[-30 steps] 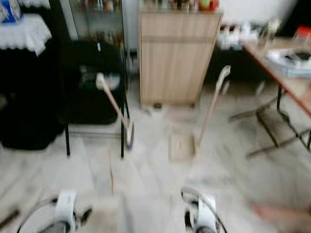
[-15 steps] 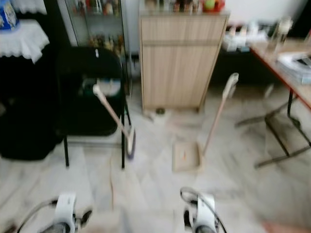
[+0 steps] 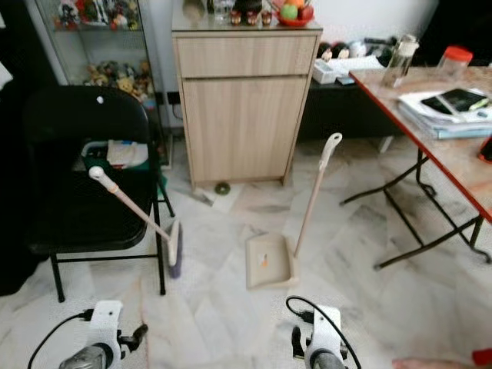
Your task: Sweep floor
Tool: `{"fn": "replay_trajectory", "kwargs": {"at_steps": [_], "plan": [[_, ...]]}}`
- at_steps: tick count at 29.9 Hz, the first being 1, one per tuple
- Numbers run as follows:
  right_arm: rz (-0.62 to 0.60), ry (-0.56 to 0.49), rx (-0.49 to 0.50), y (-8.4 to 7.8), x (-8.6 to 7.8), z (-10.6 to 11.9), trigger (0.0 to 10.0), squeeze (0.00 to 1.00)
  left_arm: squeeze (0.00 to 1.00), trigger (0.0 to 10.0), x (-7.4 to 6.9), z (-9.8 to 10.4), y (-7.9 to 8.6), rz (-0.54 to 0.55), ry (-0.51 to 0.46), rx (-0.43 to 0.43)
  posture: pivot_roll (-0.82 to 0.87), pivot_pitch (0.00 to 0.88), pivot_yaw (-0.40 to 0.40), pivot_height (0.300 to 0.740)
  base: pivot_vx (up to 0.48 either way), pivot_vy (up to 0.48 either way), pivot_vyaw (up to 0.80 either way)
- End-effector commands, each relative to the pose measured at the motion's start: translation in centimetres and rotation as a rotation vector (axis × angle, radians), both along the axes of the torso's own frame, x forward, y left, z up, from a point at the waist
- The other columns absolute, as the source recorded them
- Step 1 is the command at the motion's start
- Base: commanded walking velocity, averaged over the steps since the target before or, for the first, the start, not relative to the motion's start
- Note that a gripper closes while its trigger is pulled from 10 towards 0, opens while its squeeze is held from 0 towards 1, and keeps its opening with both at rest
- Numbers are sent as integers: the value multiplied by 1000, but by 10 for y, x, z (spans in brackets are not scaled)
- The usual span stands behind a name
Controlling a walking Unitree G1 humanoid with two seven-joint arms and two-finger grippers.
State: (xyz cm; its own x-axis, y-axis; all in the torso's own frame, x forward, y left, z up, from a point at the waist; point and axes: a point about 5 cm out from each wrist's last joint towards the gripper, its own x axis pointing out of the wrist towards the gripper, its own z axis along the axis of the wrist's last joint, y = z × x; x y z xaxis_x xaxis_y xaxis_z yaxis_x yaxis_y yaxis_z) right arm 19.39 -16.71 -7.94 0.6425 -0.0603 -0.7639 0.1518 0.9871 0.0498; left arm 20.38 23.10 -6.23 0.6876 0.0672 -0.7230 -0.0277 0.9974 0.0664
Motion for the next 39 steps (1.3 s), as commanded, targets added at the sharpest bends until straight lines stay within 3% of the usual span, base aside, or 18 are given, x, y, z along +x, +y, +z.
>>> {"fn": "replay_trajectory", "kwargs": {"at_steps": [1,27,39], "plan": [[33,0,-14,-1,-2,-1,10000,0,0,10000,-3,-3,-3,-7,26,-3,-25,26,-60,740,319,0,0],[53,-6,5,6,0,0,10000,0,0,10000,-1,-3,-7,-12,25,-3,-25,26,-60,740,320,0,284],[47,-5,9,6,-1,-1,10000,0,0,10000,-7,0,15,18,29,15,-28,22,-59,740,131,0,0]]}}
